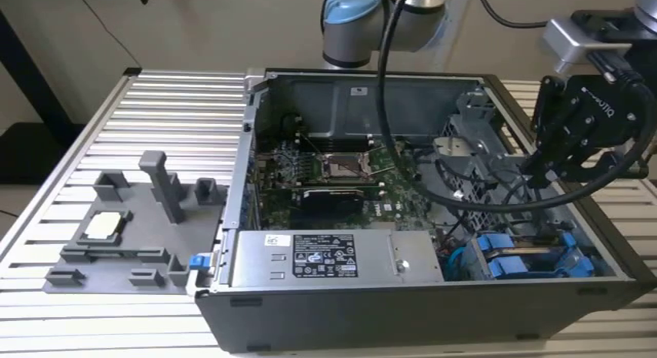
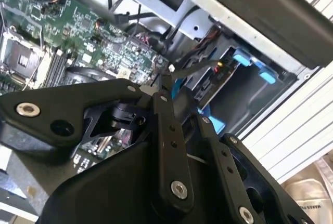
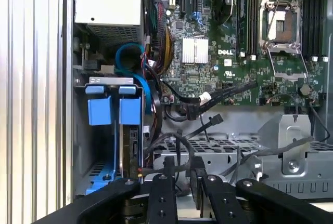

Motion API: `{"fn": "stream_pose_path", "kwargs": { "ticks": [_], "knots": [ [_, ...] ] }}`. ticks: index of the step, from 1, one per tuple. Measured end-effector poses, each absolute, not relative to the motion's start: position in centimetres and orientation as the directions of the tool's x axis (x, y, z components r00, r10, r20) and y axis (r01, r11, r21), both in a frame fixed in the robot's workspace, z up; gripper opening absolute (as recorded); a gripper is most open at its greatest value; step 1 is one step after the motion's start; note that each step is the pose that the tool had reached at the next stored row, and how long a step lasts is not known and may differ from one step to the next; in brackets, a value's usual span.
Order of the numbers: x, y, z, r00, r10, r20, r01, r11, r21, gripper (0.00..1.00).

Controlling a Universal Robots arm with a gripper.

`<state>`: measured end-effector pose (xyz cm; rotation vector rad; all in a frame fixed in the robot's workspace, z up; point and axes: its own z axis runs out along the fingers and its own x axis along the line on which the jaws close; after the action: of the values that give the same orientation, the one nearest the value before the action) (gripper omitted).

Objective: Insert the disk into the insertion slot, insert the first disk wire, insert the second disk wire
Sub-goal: 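Insert the second disk wire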

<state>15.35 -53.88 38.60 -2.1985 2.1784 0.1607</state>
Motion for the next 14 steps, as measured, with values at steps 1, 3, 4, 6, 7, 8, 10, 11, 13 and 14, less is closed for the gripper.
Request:
{"fn": "stream_pose_path", "kwargs": {
  "ticks": [1, 3, 4, 6, 7, 8, 10, 11, 13, 14],
  "knots": [
    [14.9, -53.9, 38.6, 0.007, -0.995, -0.103, -0.999, -0.011, 0.042, 0.27],
    [14.1, -53.9, 38.6, 0.007, -0.995, -0.103, -0.999, -0.011, 0.039, 0.27],
    [13.7, -53.9, 38.6, 0.007, -0.995, -0.103, -0.999, -0.011, 0.039, 0.27],
    [12.9, -53.9, 38.6, 0.007, -0.995, -0.103, -0.999, -0.011, 0.037, 0.27],
    [12.5, -53.9, 38.6, 0.008, -0.995, -0.103, -0.999, -0.011, 0.036, 0.27],
    [12.2, -53.9, 38.6, 0.008, -0.995, -0.103, -0.999, -0.011, 0.035, 0.27],
    [11.5, -53.9, 38.6, 0.008, -0.995, -0.103, -0.999, -0.011, 0.033, 0.27],
    [11.4, -53.9, 38.6, 0.008, -0.995, -0.103, -0.999, -0.011, 0.033, 0.27],
    [11.4, -53.9, 38.6, 0.008, -0.995, -0.103, -0.999, -0.012, 0.032, 0.27],
    [11.4, -53.9, 38.6, 0.008, -0.995, -0.104, -0.999, -0.011, 0.031, 0.27]
  ]
}}
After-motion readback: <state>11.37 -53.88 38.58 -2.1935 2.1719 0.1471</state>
